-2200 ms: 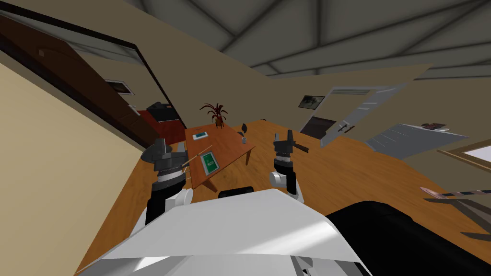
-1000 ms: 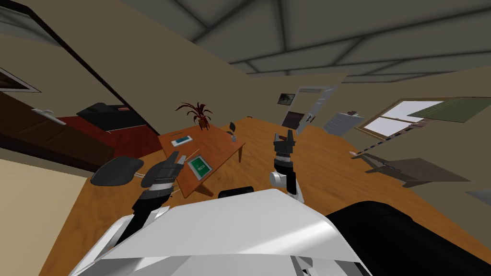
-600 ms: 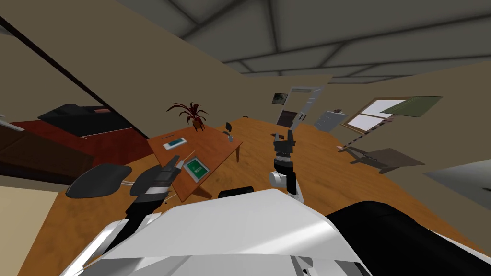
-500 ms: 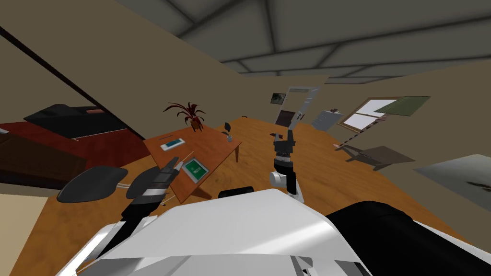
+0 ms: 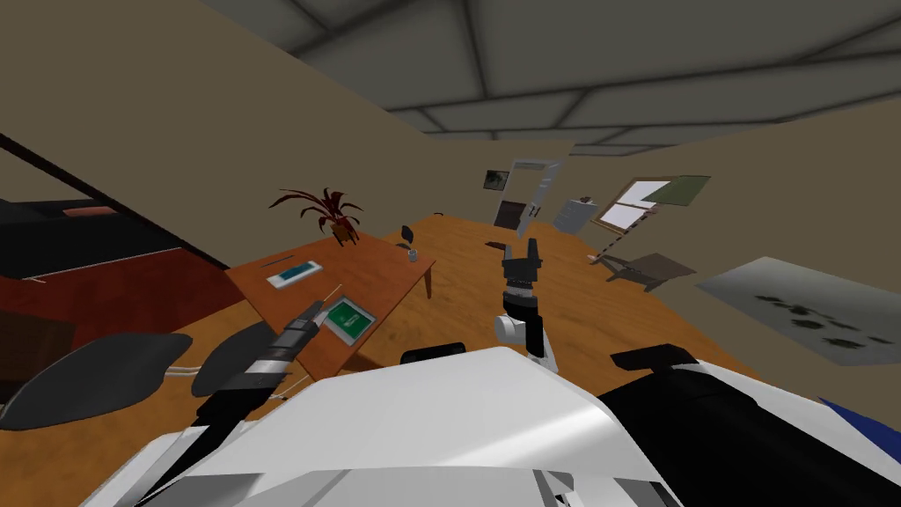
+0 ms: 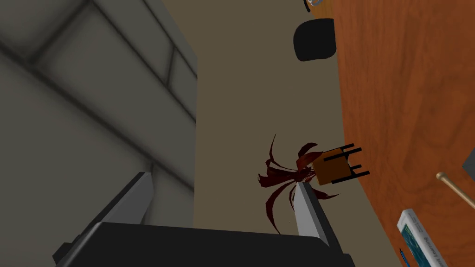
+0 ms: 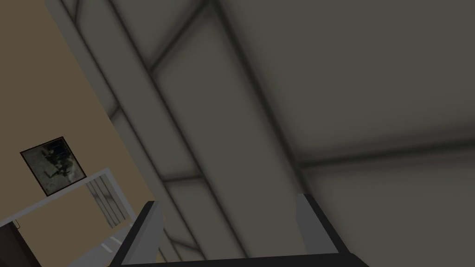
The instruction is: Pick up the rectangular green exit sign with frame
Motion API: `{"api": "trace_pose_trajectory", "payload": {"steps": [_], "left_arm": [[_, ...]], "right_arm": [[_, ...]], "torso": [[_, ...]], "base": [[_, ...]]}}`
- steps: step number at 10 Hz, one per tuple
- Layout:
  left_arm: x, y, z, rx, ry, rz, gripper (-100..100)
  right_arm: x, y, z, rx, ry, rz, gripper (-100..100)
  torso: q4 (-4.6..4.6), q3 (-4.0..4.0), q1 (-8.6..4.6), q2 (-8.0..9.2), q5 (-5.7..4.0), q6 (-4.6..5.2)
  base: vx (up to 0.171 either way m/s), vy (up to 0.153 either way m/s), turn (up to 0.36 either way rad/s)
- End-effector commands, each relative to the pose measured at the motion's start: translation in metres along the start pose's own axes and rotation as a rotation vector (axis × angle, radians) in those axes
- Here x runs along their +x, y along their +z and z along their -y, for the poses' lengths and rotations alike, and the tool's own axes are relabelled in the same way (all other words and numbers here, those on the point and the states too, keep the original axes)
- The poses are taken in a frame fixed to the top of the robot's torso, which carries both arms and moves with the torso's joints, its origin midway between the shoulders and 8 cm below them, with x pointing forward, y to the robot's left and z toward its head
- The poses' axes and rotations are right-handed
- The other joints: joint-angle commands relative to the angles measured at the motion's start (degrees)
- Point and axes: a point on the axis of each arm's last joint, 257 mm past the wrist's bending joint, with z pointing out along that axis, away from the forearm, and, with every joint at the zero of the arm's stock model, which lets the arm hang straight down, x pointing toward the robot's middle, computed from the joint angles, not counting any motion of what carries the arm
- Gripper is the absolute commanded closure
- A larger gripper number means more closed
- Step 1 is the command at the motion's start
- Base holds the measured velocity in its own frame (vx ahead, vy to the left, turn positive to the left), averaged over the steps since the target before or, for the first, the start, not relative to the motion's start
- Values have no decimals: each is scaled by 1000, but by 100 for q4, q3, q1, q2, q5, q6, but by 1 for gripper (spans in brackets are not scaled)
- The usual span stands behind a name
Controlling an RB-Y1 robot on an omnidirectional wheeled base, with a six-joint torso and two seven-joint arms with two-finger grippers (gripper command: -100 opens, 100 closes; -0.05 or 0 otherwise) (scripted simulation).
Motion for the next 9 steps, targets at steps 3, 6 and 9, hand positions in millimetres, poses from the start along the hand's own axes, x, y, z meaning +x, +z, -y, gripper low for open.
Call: {"api": "trace_pose_trajectory", "payload": {"steps": [3, 6, 9], "left_arm": [[-11, -28, -54, -145, 14, -51, -100], [-15, -43, -79, -213, 7, -69, -100], [-24, -70, -115, -324, 9, -109, -100]], "right_arm": [[0, 0, 0, 0, 0, 0, 0], [0, 0, 0, 0, 0, 0, 0], [0, 0, 0, 0, 0, 0, 0]], "torso": [[-1, -2, 3, -3, 1, -7], [-2, -4, 0, -8, 0, -3], [-2, -6, 0, -10, 1, -6]], "base": [[7, 12, -169], [16, 8, -136], [22, 6, -139]]}}
